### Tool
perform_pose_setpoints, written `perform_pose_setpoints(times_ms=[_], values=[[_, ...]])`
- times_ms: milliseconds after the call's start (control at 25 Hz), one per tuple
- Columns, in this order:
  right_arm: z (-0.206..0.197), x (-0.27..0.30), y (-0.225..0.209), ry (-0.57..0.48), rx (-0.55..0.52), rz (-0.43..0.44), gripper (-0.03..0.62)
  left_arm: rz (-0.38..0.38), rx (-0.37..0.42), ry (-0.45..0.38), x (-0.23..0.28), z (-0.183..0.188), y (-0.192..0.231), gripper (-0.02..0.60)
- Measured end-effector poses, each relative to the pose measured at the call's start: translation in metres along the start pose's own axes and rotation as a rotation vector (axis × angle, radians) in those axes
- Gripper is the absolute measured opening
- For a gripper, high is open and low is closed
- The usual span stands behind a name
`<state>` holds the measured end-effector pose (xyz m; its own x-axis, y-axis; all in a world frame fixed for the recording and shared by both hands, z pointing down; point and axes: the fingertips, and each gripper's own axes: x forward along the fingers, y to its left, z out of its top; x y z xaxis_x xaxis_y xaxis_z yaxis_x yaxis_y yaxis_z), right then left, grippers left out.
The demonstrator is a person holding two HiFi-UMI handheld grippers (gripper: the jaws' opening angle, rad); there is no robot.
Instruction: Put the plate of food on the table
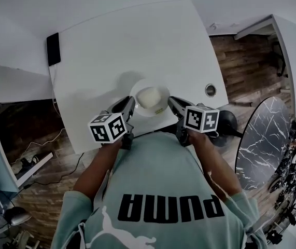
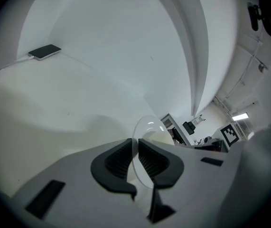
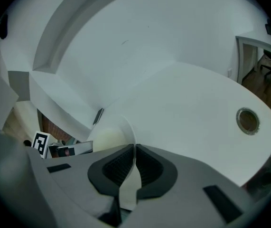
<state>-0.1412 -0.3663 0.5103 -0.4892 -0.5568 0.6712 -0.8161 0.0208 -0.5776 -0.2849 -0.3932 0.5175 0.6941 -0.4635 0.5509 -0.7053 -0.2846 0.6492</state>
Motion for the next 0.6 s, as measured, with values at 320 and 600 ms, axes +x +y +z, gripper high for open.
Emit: perform_pose_setpoints(times_ms=[320,600], values=[[0.002,-0.037,0.019,-0.128,-0.013,-0.039,0.023,-0.084,0.043,-0.039,-0.018,0.006,-0.025,0.046],[0.003,-0.07,0.016,-0.234,0.024,-0.064,0.022,-0.145,0.087,-0.032,-0.015,0.008,-0.055,0.046]])
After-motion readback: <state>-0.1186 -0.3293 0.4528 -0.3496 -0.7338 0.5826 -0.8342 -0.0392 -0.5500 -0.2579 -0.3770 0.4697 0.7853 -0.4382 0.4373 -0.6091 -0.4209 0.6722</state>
